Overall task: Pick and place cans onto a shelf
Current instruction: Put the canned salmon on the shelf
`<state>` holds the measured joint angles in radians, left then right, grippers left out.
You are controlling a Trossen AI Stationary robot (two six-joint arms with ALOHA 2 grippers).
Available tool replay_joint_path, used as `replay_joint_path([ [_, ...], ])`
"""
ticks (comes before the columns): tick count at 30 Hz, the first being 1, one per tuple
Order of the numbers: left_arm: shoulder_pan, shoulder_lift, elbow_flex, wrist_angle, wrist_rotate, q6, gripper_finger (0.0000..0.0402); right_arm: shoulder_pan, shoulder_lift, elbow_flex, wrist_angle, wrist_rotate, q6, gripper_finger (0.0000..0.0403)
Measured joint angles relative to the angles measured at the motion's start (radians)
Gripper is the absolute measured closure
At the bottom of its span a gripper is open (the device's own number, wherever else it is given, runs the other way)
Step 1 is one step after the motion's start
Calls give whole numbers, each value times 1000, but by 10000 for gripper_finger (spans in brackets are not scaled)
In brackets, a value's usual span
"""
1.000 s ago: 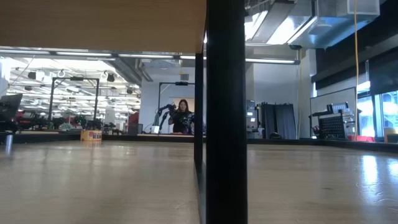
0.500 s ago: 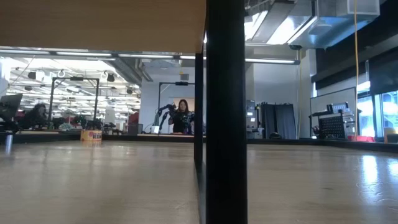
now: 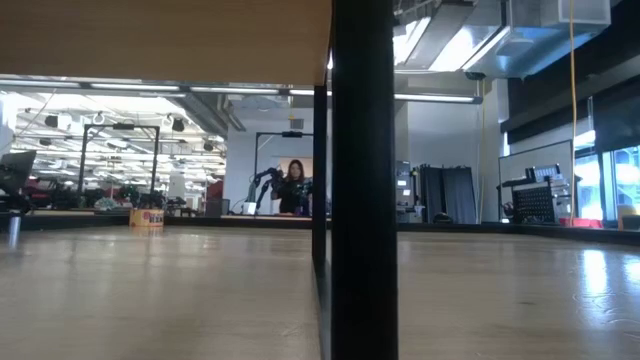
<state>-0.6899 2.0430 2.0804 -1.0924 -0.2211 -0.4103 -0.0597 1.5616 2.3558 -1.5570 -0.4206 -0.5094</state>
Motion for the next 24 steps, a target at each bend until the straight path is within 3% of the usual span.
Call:
replay_joint_path([
  [24, 11, 0, 0, -75, 5, -6, 366, 0, 0, 0, 5, 0, 3, 344],
])
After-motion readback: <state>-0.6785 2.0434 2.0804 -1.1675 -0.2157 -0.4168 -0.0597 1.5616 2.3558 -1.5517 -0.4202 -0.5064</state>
